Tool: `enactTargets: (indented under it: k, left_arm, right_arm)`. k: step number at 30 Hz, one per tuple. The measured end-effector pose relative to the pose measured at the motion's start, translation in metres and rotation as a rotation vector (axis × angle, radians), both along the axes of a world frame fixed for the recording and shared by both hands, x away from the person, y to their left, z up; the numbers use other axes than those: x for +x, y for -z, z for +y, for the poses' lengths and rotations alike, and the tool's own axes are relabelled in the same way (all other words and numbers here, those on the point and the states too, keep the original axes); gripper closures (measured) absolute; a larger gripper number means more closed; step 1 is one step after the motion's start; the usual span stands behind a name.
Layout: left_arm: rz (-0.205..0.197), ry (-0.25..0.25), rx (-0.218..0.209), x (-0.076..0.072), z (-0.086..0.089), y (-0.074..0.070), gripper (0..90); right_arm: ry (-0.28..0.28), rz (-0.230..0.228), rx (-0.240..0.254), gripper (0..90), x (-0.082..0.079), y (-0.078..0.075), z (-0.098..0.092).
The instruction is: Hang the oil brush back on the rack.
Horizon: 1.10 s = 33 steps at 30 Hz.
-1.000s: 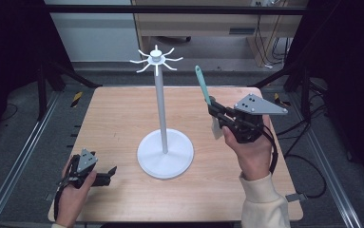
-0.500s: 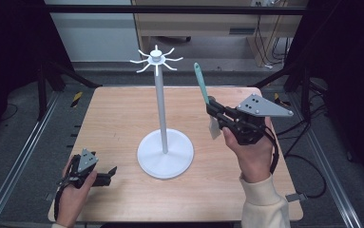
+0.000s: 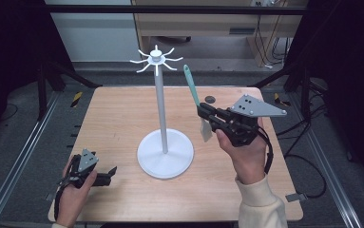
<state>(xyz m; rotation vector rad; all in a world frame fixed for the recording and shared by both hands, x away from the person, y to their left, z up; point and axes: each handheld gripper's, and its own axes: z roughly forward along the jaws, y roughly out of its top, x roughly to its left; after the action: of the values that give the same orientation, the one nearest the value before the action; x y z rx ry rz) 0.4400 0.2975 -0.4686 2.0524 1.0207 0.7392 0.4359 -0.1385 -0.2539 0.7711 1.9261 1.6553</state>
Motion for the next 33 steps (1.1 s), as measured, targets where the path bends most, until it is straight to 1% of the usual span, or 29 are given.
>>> enactTargets:
  k: [2, 10, 18, 33]
  left_arm:
    - [0.000, 0.001, 0.002, 0.000, -0.001, 0.000, 2.5]
    - [0.001, 0.003, 0.002, 0.000, -0.001, 0.000, 2.5]
    - [0.001, 0.006, 0.003, 0.000, -0.001, 0.000, 2.5]
    - [0.003, 0.006, 0.003, 0.000, -0.001, 0.000, 2.5]
  right_arm:
    - [-0.009, 0.000, 0.004, 82.7, 0.000, 0.000, 0.003]
    - [-0.034, -0.007, -0.005, 82.6, -0.001, -0.001, 0.012]
    - [-0.021, -0.002, -0.011, 82.6, 0.001, -0.002, 0.013]
    - [-0.021, 0.010, -0.022, 82.6, 0.006, -0.002, 0.022]
